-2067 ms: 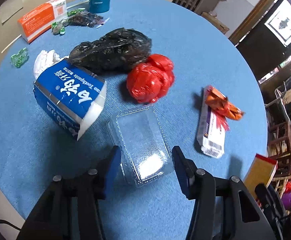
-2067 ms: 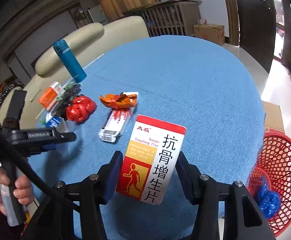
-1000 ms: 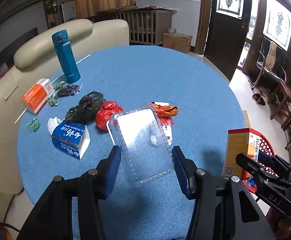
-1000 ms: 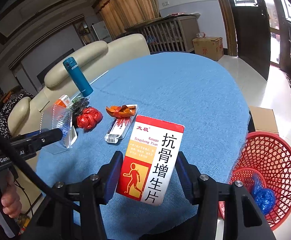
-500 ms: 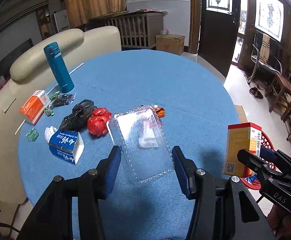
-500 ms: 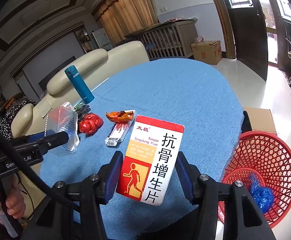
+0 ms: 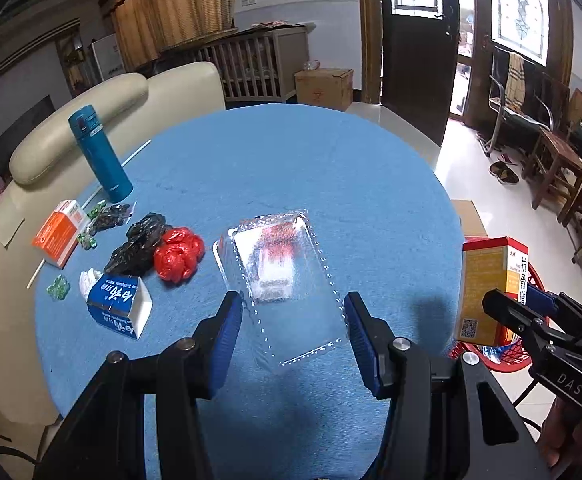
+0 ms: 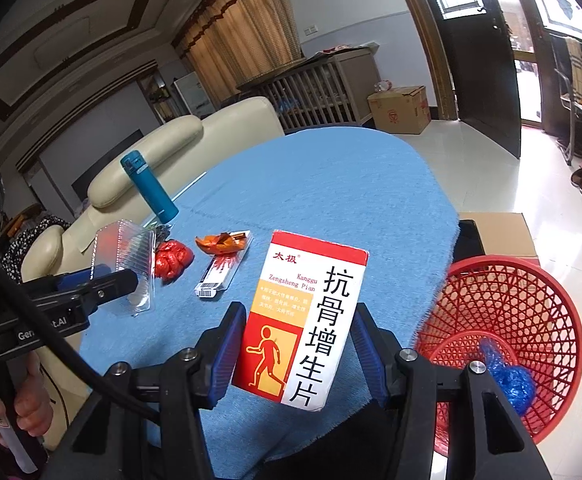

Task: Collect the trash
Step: 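Carry the clear tray and medicine box with both tools toward the red wastebasket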

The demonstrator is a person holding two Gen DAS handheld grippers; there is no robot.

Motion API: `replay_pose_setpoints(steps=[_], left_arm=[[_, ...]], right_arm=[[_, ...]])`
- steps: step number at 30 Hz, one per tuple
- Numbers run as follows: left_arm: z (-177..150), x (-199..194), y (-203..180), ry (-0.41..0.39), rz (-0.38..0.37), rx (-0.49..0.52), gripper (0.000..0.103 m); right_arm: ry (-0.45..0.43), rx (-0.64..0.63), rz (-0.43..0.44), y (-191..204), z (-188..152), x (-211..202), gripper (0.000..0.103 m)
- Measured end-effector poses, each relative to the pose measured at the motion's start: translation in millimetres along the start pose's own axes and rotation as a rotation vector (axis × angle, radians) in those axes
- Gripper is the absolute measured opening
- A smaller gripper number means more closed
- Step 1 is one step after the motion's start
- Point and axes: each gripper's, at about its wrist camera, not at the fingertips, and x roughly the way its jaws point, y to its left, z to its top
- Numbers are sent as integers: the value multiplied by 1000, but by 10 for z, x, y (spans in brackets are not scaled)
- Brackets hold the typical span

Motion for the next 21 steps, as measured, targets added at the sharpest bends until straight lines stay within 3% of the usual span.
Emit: replay_pose_setpoints(steps=[21], left_arm=[[116,-30,-584,-31,-32,139,54]], right_arm=[[-64,93,-43,-428,-65,-310,57]])
